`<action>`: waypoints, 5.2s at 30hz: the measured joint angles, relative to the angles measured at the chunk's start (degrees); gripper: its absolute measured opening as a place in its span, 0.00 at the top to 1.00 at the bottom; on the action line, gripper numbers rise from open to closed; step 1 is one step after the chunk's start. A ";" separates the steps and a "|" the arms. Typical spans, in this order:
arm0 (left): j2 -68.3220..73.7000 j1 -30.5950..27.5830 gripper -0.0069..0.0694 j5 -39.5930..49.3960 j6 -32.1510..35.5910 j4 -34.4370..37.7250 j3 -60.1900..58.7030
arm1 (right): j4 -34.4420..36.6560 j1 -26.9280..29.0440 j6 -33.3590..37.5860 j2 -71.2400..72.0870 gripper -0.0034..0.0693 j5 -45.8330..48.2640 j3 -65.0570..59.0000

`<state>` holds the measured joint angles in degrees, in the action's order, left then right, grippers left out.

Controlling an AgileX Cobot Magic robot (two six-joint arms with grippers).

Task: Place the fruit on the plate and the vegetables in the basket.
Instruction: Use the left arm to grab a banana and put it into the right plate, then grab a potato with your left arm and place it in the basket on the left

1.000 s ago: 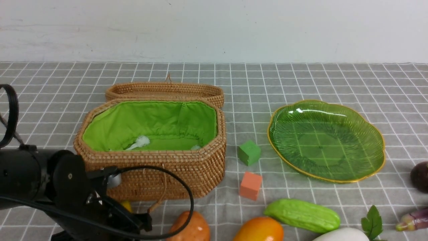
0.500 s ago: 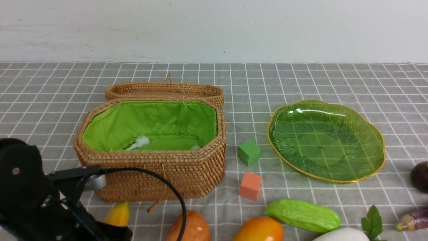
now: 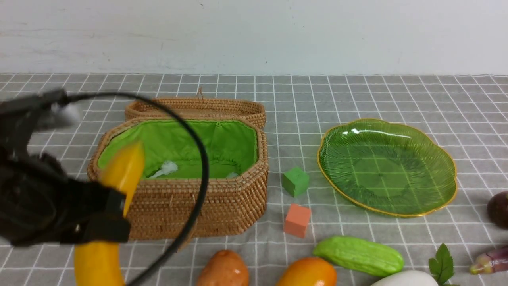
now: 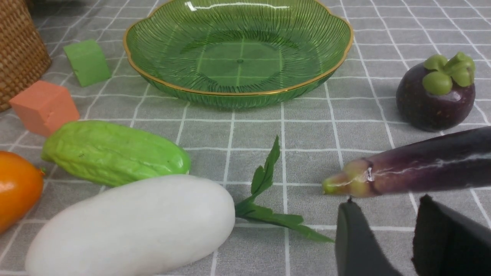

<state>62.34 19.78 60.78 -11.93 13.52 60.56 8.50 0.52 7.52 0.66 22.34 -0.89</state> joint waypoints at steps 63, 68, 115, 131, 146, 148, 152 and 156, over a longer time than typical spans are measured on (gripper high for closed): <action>59.72 19.49 0.51 -19.56 26.20 8.76 57.70 | 0.00 0.00 0.00 0.00 0.62 0.00 0.00; 62.26 19.49 0.51 -27.18 26.94 9.25 58.27 | 0.00 0.00 0.00 0.00 0.62 0.00 0.00; 75.07 19.49 0.26 -35.61 11.93 8.68 58.27 | 0.00 0.00 0.00 0.00 0.62 0.00 0.00; 60.77 18.21 0.23 -14.10 11.93 -1.31 58.27 | 0.00 0.00 0.00 0.00 0.62 0.00 0.00; 18.91 9.65 0.23 -11.88 11.93 -12.68 26.66 | 0.00 0.00 0.00 0.00 0.62 0.00 0.00; 10.98 9.65 0.23 -17.16 11.27 -13.00 17.64 | 0.00 0.00 0.00 0.00 0.62 0.00 0.00; 2.66 9.65 0.24 -20.57 7.20 -10.71 6.51 | 0.00 0.00 0.00 0.00 0.62 0.00 0.00; 1.44 9.65 0.26 -19.51 2.16 -7.07 -2.69 | 0.00 0.00 0.00 0.00 0.62 0.00 0.00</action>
<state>63.78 29.42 41.27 -9.77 6.45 57.87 8.50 0.52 7.52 0.66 22.34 -0.89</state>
